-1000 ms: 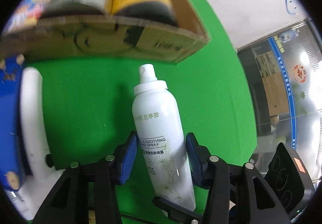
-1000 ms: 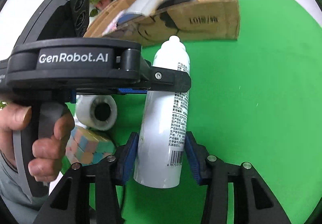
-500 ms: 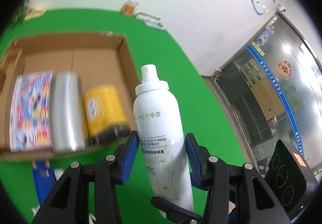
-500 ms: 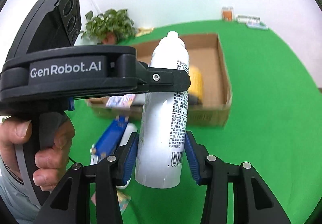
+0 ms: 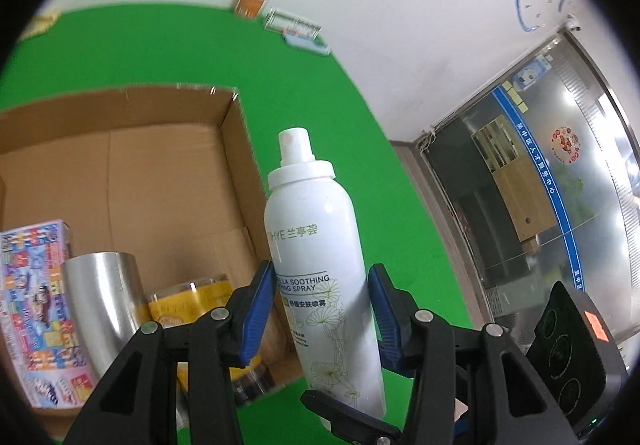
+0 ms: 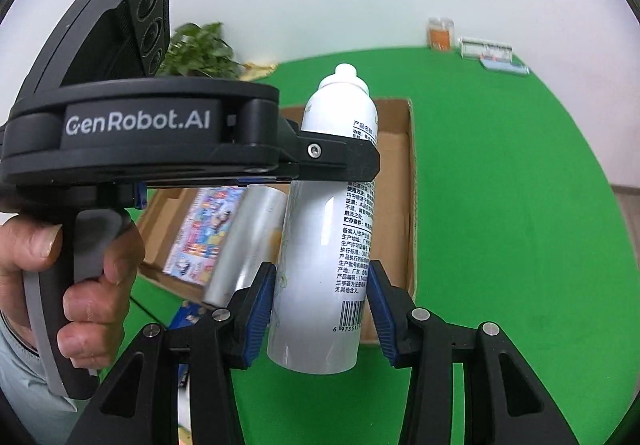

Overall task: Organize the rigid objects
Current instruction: 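Carry the spray bottle with the right gripper into the box beside the jar, then lay the spray bottle down in the box and open the right gripper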

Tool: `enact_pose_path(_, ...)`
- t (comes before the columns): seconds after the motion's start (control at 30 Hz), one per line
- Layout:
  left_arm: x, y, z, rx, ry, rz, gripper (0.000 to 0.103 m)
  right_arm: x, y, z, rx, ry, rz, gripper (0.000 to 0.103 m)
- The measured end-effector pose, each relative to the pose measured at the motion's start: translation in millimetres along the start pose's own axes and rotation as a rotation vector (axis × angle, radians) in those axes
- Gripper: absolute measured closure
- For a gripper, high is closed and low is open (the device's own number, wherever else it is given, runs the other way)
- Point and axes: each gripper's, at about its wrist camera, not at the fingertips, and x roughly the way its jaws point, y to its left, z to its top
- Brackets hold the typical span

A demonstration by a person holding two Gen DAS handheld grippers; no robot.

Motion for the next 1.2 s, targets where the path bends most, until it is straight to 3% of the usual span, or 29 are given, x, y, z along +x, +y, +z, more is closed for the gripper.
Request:
enact_pose_path(0.27, 44, 41, -4, -0.075, 0.102, -0.009, 0.057, 54, -8, 0, 0.023, 0.102, 0.0, 0.06)
enact_pose_path(0.63, 71, 40, 1, -0.059, 0.171, 0.029, 0.057, 85, -27, -1, 0.045, 0.182, -0.044, 0.06)
enact_pose_path(0.9, 73, 38, 9, -0.068, 0.197, 0.052, 0.057, 85, -31, 6, 0.044, 0.196, -0.052, 0.06)
enact_pose_path(1.03, 55, 44, 34, -0.06, 0.084, 0.128, 0.057, 99, -21, 9, 0.044, 0.2, -0.079, 0.061)
enact_pose_path(1.1, 62, 45, 44, -0.047, 0.113, 0.126, 0.057, 97, -21, 8, 0.05, 0.209, -0.087, 0.06)
enact_pose_path(1.2, 81, 47, 50, -0.033, 0.186, 0.144, 0.07, 101, -17, 13, 0.05, 0.221, -0.106, 0.06)
